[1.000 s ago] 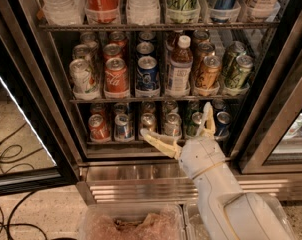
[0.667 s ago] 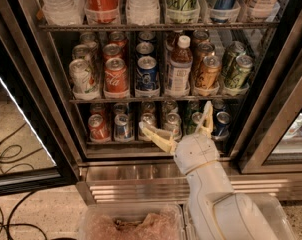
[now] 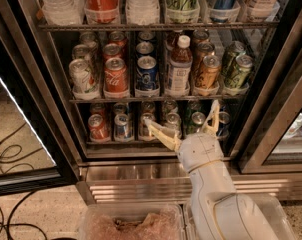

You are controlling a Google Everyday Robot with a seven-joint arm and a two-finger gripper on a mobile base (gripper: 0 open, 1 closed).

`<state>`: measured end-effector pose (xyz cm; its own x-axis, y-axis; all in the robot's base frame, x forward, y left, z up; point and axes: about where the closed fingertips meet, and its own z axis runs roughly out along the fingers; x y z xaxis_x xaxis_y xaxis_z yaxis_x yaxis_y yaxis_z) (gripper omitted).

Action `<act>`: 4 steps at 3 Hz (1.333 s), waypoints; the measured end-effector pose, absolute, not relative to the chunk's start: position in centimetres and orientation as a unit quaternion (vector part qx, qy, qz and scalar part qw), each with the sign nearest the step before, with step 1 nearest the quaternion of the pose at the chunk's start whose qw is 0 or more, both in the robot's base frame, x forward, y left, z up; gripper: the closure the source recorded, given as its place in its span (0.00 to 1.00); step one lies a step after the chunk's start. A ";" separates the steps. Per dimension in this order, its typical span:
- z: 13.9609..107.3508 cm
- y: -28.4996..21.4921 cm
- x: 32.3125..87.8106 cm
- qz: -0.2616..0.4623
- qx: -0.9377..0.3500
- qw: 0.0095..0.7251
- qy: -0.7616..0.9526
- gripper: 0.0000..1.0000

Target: Pick blue plastic bottle from middle shelf of fridge

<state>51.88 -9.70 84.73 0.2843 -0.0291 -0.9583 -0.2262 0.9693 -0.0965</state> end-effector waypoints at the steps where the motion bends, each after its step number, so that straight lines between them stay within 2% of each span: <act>1: 85.2 -10.7 53.2 0.059 -0.116 0.800 0.586 0.00; 3: 86.1 -14.4 57.8 0.008 -0.130 0.803 0.582 0.00; 4: 85.1 -12.5 58.9 0.018 -0.177 0.790 0.587 0.00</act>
Offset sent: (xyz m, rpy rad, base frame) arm 0.0667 -0.0693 0.0223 -0.0709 -0.0725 -0.1254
